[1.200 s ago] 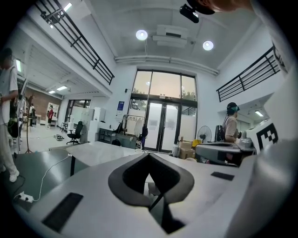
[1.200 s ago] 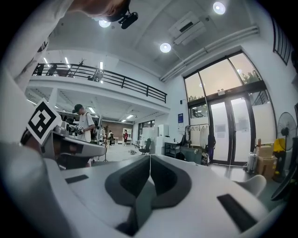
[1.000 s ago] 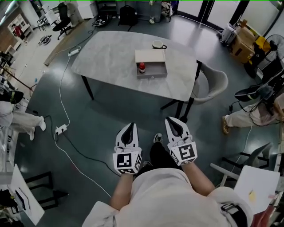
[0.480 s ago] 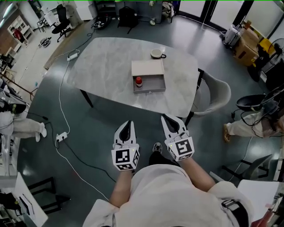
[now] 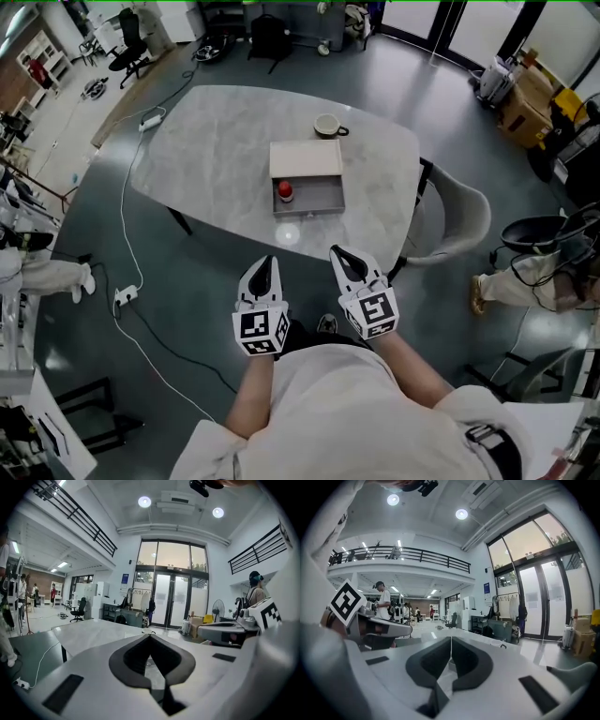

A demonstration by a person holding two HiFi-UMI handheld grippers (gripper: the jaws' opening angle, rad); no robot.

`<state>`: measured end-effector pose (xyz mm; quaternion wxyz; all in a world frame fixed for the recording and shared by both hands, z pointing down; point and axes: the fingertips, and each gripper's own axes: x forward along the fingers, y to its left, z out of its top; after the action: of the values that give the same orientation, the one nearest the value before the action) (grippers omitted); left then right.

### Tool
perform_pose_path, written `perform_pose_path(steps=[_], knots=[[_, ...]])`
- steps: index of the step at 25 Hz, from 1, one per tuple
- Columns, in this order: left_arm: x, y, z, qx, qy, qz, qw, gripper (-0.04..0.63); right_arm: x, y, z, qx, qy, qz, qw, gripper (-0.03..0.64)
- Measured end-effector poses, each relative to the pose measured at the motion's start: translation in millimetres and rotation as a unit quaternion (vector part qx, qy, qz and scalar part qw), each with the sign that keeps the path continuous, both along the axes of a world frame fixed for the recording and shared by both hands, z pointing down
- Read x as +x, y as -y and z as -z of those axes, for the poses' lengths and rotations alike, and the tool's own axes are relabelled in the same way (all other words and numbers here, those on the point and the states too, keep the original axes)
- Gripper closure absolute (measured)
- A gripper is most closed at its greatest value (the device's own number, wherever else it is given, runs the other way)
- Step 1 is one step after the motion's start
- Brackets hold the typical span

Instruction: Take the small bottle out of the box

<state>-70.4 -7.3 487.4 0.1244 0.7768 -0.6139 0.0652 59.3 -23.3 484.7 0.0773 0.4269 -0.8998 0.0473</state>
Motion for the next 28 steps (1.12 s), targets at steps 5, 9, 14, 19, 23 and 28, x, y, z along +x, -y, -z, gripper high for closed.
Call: perform_pose_path(steps=[5, 9, 14, 19, 23, 28], knots=[[-14, 17, -9, -0.008, 0.01, 0.005, 0.9999, 0.573, -13, 21, -22, -0.02, -0.014, 0.014, 1.0, 0.591], [-31, 39, -22, -0.019, 0.008, 0.007, 0.9998, 0.573, -26, 45, -36, -0.03, -0.023, 0.01, 0.999, 0.591], [-45, 63, -40, -0.041, 0.007, 0.0, 0.9991, 0.574, -45, 70, -48, -0.045, -0.036, 0.013, 0.998, 0.591], [-55, 87, -52, -0.058, 0.009, -0.019, 0.9981, 0.574, -65, 100, -71, -0.065, -0.063, 0.013, 0.996, 0.589], [-63, 100, -60, -0.064, 0.014, -0.025, 0.9976, 0.574, -78, 119, -86, -0.067, -0.081, 0.017, 0.994, 0.589], [-76, 104, -78, -0.081, 0.01, -0.012, 0.9966, 0.573, -88, 139, -106, -0.084, -0.083, 0.019, 0.993, 0.588]])
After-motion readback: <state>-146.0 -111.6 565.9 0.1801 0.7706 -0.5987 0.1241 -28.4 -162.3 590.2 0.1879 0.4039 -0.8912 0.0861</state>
